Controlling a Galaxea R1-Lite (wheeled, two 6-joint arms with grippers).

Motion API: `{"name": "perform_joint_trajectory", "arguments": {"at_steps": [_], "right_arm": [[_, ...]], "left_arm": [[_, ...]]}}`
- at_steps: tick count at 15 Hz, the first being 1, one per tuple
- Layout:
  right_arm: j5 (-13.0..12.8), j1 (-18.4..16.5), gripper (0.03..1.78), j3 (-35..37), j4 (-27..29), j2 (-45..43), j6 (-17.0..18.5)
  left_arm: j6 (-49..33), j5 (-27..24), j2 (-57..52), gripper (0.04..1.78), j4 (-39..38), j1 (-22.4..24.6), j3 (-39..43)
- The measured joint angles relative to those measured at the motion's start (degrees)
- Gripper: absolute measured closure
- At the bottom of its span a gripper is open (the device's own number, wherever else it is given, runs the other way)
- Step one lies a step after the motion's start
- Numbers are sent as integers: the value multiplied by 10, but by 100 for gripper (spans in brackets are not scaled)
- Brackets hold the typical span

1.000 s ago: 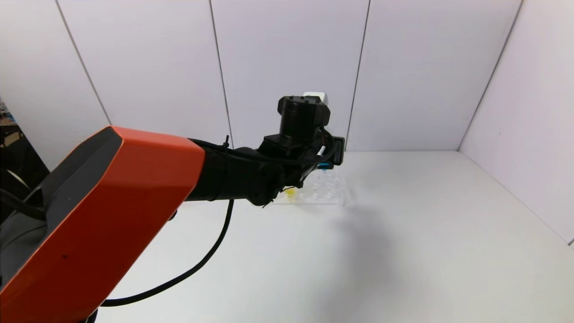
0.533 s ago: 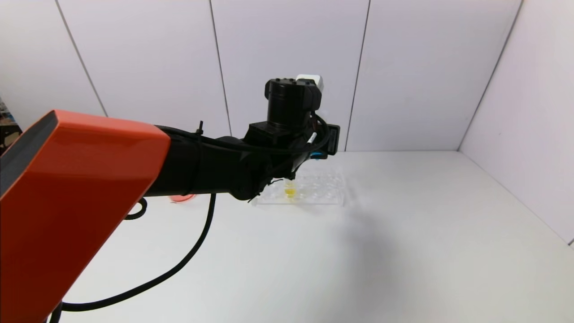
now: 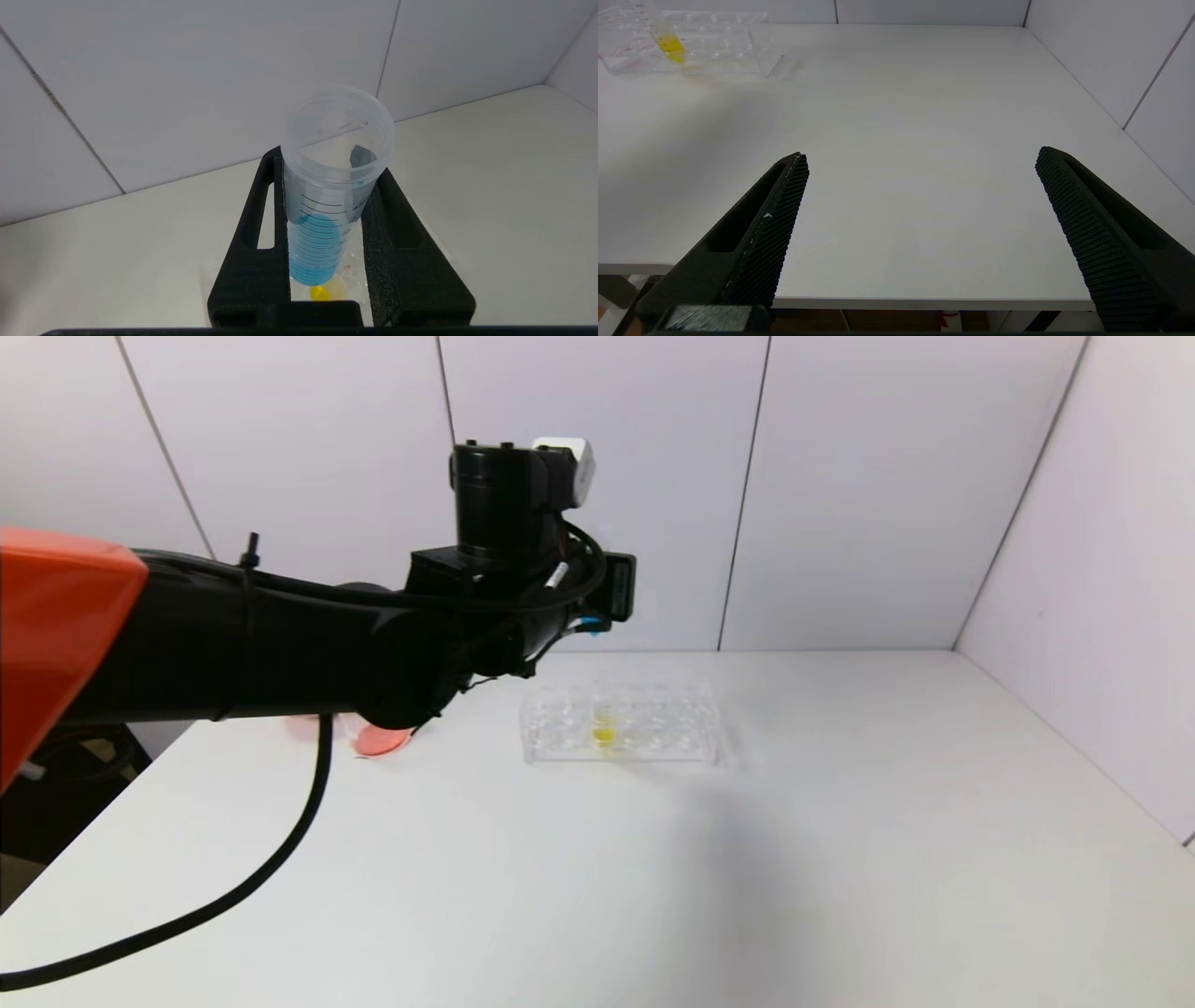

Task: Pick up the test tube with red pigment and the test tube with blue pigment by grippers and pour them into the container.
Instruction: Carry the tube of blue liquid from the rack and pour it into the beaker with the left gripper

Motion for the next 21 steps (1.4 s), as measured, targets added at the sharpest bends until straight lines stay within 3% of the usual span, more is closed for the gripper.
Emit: {"name": "perform_joint_trajectory", "arguments": {"at_steps": [8,21], "right_arm": [[0,0,4,0,0,0,0],[0,0,4,0,0,0,0]], "left_arm": [[13,-4,-87,136,-37,123,111],[15,-79,-125,136,-74,318,190]]}}
